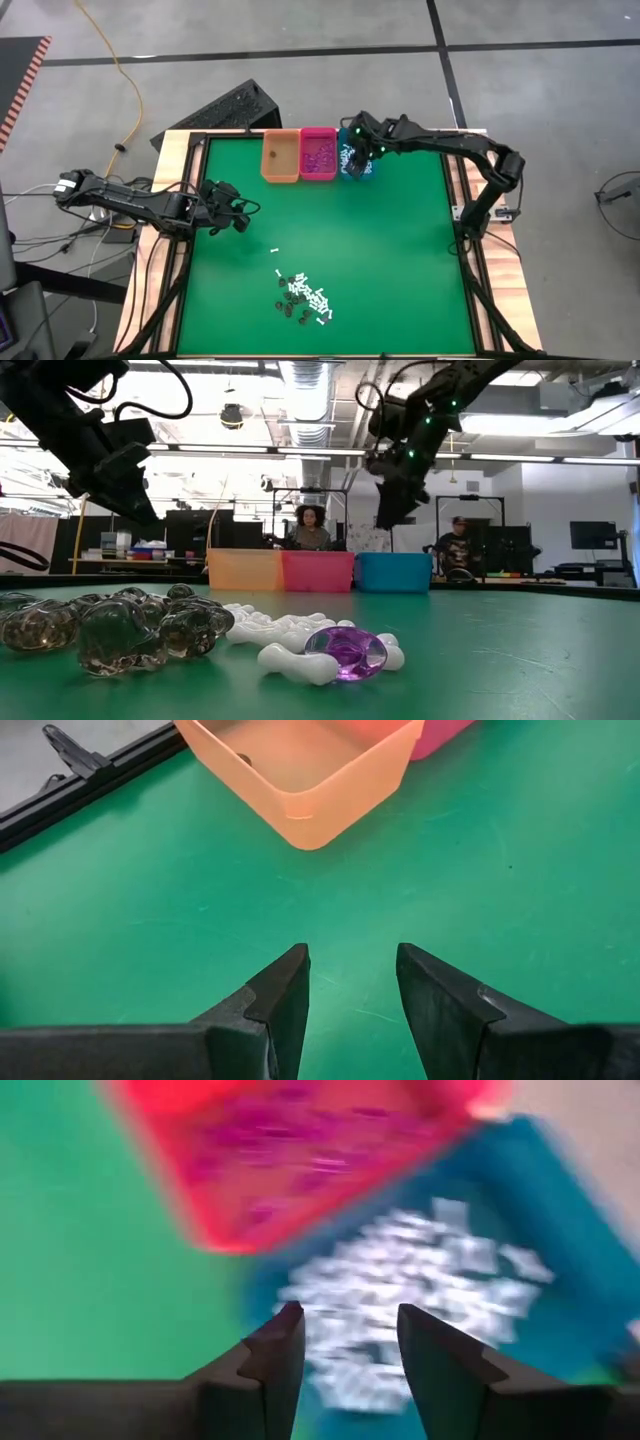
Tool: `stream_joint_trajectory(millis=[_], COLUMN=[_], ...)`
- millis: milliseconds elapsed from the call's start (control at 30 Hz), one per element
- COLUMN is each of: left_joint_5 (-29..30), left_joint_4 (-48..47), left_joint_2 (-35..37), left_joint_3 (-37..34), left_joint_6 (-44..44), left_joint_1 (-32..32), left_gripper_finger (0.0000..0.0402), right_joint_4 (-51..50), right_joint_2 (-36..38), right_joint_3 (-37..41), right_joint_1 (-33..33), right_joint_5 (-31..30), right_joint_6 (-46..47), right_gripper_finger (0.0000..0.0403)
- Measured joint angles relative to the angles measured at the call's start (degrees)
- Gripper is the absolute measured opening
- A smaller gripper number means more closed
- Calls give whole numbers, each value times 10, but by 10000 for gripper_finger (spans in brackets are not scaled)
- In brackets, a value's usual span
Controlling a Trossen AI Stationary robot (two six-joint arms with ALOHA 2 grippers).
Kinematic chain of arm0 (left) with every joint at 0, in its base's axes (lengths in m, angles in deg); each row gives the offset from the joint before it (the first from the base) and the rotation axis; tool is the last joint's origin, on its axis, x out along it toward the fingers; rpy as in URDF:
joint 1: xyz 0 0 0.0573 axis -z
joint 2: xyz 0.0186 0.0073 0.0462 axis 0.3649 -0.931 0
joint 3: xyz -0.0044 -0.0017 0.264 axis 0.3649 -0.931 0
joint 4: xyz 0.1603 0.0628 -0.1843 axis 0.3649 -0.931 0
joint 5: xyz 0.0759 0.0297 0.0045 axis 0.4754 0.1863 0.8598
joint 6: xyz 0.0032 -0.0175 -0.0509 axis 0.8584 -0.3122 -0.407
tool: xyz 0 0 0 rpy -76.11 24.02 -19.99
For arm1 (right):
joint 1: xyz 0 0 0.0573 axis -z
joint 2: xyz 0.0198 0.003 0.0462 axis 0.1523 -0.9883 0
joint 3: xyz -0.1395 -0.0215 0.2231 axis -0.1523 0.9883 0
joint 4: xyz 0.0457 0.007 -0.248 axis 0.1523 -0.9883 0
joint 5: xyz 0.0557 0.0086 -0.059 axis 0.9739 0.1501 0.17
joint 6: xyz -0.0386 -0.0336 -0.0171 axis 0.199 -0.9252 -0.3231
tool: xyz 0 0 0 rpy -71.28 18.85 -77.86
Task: Sort Halloween decoration
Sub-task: Put the violet witch hat toy into the red bin
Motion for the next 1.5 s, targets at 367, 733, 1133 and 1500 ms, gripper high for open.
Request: stream_joint_trajectory(millis=[367, 733, 1133, 1500], left_joint_5=[-1, -6, -17, -35], left_joint_4=[-1, 8, 19, 21], left_joint_2=[0, -3, -12, -12], left_joint_3=[0, 0, 0, 0], left_joint_6=[6, 6, 6, 16], left_joint_1=[0, 0, 0, 0], left_gripper_finger=[144, 144, 144, 144], right_joint_4=[69, 271, 179, 170], right_joint_2=[-16, -135, -262, -261], right_joint_3=[-1, -29, -187, -189], right_joint_1=[-312, -487, -510, -494], right_joint_5=[35, -66, 19, 54], right_joint_6=[0, -10, -60, -60], right_gripper_finger=[176, 164, 163, 163])
